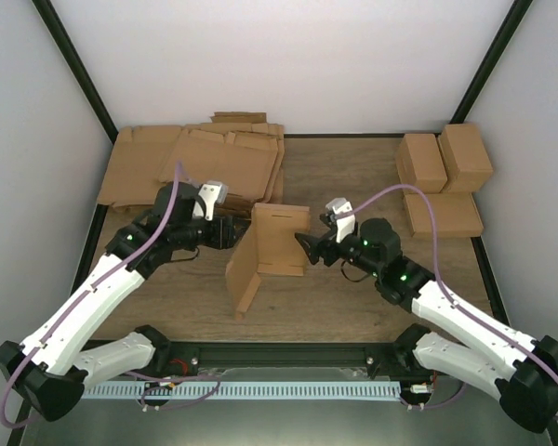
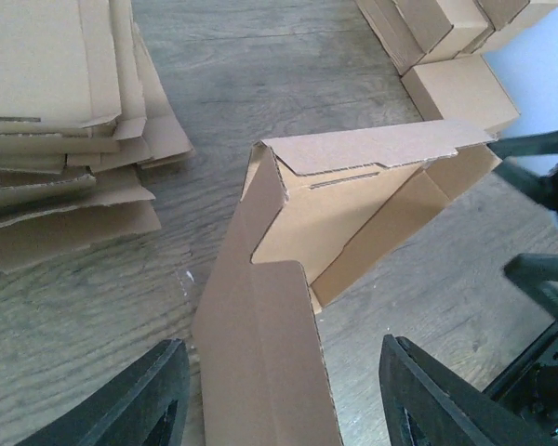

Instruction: Fold the paper box

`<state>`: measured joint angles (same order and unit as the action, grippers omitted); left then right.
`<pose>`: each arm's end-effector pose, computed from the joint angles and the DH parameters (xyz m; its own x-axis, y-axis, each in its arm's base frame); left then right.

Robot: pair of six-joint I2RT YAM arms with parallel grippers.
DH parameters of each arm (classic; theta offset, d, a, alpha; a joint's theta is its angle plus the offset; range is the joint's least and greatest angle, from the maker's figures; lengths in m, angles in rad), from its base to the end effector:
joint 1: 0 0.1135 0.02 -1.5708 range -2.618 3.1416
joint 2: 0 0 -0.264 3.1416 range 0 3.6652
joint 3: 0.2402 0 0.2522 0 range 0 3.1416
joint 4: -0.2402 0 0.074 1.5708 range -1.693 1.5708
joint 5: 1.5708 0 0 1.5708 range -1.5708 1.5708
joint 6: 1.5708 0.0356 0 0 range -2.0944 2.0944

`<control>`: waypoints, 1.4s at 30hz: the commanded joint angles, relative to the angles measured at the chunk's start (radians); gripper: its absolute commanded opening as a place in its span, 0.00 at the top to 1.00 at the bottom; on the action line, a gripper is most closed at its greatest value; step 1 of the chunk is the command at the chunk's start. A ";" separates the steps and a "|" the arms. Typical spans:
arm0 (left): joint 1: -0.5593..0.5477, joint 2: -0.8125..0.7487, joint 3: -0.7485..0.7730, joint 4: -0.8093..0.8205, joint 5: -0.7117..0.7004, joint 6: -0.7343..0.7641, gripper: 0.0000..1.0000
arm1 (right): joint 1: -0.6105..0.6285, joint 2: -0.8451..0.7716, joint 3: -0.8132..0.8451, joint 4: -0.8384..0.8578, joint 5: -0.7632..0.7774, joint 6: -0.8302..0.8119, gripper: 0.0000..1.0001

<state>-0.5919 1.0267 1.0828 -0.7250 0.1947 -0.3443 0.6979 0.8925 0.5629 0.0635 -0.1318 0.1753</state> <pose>0.1704 -0.1229 0.3455 -0.7117 0.0795 -0.6980 0.4601 0.8035 -0.3777 0.1587 0.1392 0.2678 -0.3264 -0.0481 -0.9440 -0.6878 0.6972 0.2023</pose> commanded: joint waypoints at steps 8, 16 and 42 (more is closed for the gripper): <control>0.026 0.062 0.060 0.066 0.071 0.010 0.45 | 0.022 0.222 0.386 -0.254 0.020 -0.299 0.13; 0.027 0.096 0.064 0.055 0.156 0.044 0.41 | 0.045 0.375 0.533 -0.420 0.054 -0.477 0.14; 0.018 0.112 -0.050 -0.016 0.176 0.117 0.49 | 0.057 0.423 0.583 -0.333 0.094 -0.563 0.54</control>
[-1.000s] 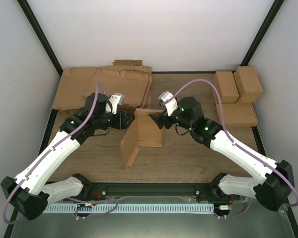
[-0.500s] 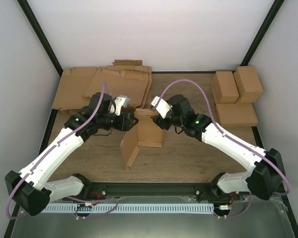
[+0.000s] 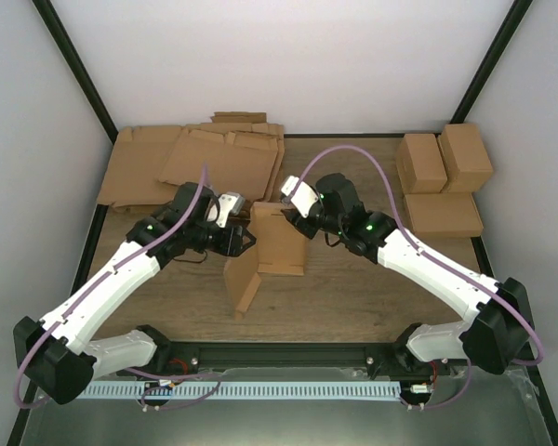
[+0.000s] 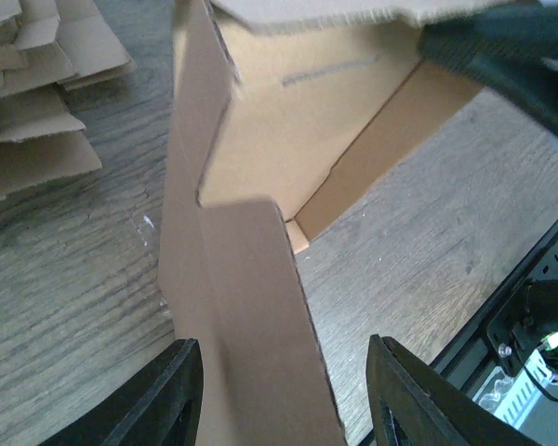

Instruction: Fold the paper box

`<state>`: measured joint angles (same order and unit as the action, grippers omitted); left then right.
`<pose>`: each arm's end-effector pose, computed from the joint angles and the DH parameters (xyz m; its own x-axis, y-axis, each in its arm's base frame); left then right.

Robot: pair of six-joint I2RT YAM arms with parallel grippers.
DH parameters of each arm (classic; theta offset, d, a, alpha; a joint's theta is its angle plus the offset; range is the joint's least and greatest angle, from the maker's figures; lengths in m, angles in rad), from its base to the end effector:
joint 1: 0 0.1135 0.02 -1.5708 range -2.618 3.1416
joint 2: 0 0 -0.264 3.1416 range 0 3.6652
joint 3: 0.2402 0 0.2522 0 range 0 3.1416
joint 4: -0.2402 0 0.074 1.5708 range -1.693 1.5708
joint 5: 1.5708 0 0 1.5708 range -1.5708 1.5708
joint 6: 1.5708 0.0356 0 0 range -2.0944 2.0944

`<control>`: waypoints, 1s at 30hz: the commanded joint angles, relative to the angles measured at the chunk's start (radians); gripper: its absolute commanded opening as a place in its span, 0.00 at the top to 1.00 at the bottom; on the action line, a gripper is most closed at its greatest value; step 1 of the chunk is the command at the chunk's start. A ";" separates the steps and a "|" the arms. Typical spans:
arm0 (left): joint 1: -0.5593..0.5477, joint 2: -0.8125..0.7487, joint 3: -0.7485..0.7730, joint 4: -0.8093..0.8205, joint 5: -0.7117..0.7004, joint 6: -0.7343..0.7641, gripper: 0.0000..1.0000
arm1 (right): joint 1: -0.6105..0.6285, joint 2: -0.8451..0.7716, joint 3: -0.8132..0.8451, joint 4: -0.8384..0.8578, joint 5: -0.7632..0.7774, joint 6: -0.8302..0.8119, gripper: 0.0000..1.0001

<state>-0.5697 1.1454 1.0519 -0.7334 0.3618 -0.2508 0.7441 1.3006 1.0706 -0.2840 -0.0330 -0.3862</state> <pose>0.1896 -0.1364 0.3119 -0.7755 0.2211 -0.5913 0.5304 0.7362 -0.4204 0.2178 0.2021 0.3166 -0.0721 -0.5781 -0.8128 -0.7829 0.5377 -0.3130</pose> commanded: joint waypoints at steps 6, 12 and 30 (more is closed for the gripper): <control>-0.008 -0.011 -0.040 -0.007 0.022 0.025 0.50 | 0.011 0.001 0.067 0.035 -0.040 0.017 0.62; -0.013 -0.023 -0.053 -0.001 0.023 0.022 0.50 | 0.011 -0.007 0.066 0.029 -0.066 0.043 0.75; -0.015 -0.075 -0.077 0.048 0.039 0.000 0.45 | 0.009 -0.080 -0.019 0.029 -0.127 0.105 0.86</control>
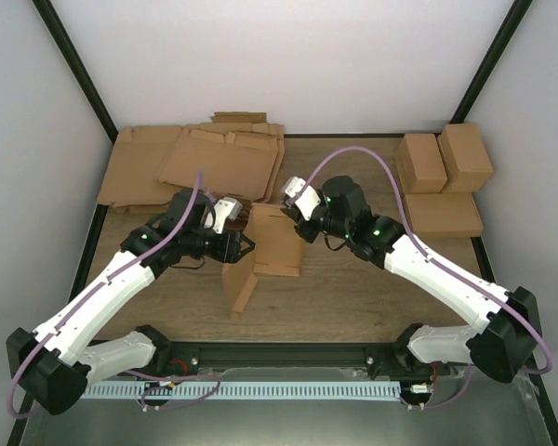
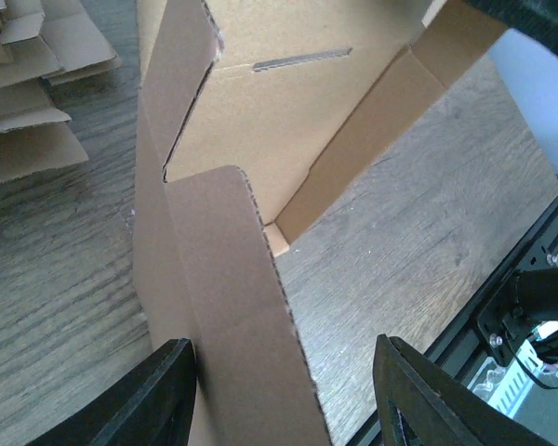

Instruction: Fold the paper box

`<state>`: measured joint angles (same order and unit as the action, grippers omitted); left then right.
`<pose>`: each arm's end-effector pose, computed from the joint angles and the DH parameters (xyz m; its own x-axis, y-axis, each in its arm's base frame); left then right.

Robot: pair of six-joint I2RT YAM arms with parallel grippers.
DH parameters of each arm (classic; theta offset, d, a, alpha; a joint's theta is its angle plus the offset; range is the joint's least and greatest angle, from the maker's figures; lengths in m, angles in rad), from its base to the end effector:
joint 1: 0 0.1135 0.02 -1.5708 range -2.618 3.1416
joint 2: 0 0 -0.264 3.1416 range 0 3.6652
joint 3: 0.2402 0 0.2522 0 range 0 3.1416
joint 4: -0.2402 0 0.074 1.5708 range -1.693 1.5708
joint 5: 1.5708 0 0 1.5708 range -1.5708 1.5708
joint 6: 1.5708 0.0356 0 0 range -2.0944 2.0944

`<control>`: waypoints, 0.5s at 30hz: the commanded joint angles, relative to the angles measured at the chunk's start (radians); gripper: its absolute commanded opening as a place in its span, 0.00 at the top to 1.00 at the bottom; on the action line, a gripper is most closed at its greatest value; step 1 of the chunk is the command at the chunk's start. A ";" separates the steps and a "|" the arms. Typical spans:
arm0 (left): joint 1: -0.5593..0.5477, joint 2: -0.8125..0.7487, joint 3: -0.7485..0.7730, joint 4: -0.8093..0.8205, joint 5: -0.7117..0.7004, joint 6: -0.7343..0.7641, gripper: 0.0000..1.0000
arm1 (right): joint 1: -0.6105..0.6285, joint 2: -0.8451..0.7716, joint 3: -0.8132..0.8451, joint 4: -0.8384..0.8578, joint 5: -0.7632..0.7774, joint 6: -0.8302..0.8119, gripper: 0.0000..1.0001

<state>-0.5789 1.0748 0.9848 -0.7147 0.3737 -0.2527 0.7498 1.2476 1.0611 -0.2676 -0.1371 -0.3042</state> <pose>0.1754 -0.1302 0.3062 -0.7644 0.2215 -0.6055 0.5475 0.7190 -0.4281 0.2061 0.1986 0.3294 -0.0772 -0.4773 -0.8754 -0.8260 0.5223 -0.2120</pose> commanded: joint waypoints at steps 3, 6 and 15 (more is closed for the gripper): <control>-0.006 -0.003 -0.017 0.027 0.026 0.003 0.46 | 0.005 -0.031 -0.011 0.003 -0.028 0.029 0.83; -0.006 -0.023 -0.013 0.034 0.008 -0.003 0.46 | 0.005 -0.045 -0.020 0.005 -0.034 0.037 0.75; -0.004 -0.069 0.037 0.052 -0.062 -0.054 0.29 | 0.005 -0.101 -0.035 0.025 -0.058 0.097 0.51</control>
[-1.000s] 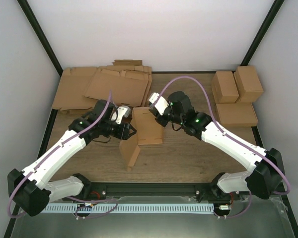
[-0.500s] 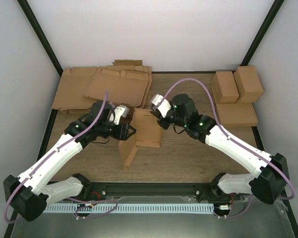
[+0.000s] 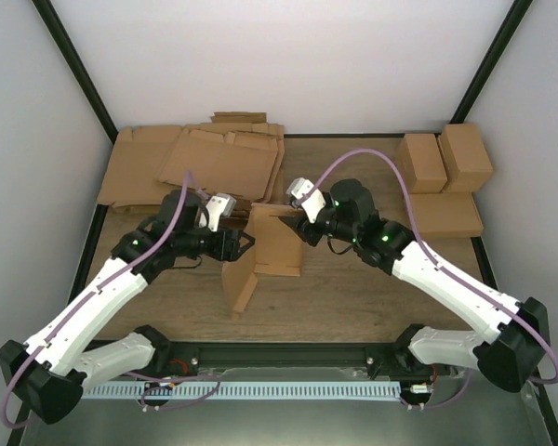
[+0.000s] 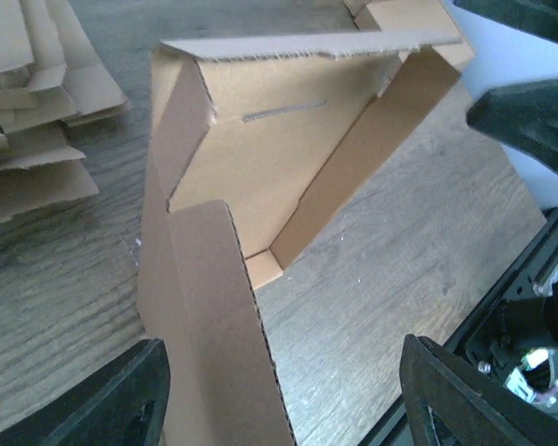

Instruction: Fold the paper box

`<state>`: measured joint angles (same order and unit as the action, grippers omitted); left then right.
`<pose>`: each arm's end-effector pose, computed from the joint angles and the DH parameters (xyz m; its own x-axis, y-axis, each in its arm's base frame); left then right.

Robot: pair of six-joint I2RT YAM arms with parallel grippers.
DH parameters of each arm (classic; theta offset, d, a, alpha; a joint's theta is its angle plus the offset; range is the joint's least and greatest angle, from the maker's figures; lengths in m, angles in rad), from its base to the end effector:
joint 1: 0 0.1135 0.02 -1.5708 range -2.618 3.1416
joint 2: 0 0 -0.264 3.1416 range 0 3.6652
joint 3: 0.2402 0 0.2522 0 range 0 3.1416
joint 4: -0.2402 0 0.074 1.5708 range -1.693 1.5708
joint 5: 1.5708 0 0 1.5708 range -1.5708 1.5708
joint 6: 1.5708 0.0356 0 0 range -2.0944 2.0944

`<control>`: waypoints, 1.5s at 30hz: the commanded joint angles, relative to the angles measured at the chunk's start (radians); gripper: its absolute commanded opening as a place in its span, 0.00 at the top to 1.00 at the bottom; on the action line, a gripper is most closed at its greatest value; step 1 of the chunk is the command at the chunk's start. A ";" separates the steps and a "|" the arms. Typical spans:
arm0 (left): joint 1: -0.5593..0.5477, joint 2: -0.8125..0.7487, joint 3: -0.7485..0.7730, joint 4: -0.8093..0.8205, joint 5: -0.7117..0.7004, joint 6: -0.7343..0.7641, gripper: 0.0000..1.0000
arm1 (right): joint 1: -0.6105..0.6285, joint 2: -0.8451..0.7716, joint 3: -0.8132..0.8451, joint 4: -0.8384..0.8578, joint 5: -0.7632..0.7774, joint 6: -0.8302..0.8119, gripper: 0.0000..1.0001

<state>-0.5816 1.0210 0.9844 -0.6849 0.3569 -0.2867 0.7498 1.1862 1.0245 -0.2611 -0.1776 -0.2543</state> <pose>0.1683 -0.1256 0.3187 -0.7369 0.1674 -0.6549 0.5479 0.7154 -0.4337 0.1946 0.1898 0.3333 -0.0922 -0.4242 -0.9009 -0.8388 0.5206 -0.1593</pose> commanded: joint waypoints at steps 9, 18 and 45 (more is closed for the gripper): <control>0.122 -0.034 0.068 0.063 -0.049 -0.072 0.21 | -0.011 -0.218 -0.125 0.089 0.035 0.360 0.25; 0.389 -0.021 -0.053 0.241 0.265 -0.197 0.20 | -0.219 -0.354 -0.245 0.085 -0.071 0.704 0.44; 0.380 0.168 -0.165 0.470 0.416 -0.347 0.51 | -0.225 -0.312 -0.405 0.285 -0.077 1.011 0.63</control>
<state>-0.1970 1.1625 0.8131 -0.2790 0.7410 -0.6205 0.5266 0.8501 0.5922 -0.0345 -0.2440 0.7532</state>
